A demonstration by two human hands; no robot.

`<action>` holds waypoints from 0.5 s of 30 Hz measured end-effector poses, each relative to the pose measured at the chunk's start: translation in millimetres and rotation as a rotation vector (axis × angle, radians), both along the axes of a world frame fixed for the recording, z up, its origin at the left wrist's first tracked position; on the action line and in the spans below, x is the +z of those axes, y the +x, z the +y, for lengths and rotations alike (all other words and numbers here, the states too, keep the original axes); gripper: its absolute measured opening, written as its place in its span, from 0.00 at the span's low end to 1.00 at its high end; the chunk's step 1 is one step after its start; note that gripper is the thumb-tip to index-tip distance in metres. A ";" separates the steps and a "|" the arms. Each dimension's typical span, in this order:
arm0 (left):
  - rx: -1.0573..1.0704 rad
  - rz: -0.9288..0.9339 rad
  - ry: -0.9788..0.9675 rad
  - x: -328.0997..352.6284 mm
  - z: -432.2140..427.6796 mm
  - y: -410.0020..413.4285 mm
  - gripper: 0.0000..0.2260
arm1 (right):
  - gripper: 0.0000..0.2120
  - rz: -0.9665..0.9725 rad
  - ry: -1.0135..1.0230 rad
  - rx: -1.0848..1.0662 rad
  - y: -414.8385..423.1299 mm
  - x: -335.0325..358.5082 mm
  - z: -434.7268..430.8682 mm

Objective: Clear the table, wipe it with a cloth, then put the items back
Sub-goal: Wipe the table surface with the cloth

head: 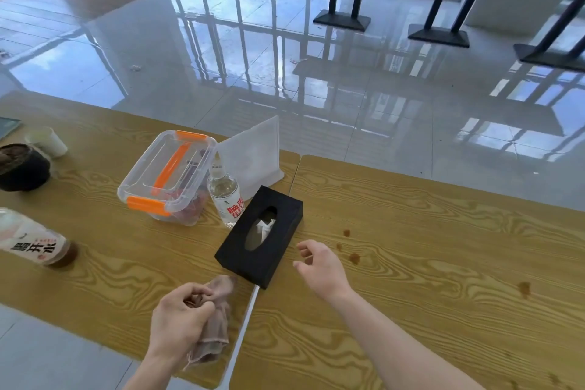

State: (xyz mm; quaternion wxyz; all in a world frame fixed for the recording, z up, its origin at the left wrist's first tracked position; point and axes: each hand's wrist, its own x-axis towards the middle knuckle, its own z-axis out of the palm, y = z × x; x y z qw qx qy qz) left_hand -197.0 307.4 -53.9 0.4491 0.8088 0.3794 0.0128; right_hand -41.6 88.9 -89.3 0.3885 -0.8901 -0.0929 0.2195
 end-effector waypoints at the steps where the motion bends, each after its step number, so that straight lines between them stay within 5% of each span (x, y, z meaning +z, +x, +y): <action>1: 0.005 -0.052 -0.057 5.2 -12.1 -1.3 0.12 | 0.17 0.035 0.016 0.013 -6.1 0.6 -2.6; 9: -0.044 -0.225 -0.372 7.6 -148.3 29.5 0.14 | 0.15 0.668 0.544 -0.210 -51.3 11.3 -72.2; 15: -0.178 -0.206 -0.487 -8.3 -234.0 44.2 0.13 | 0.11 0.273 0.545 -0.548 -62.9 -4.3 -158.0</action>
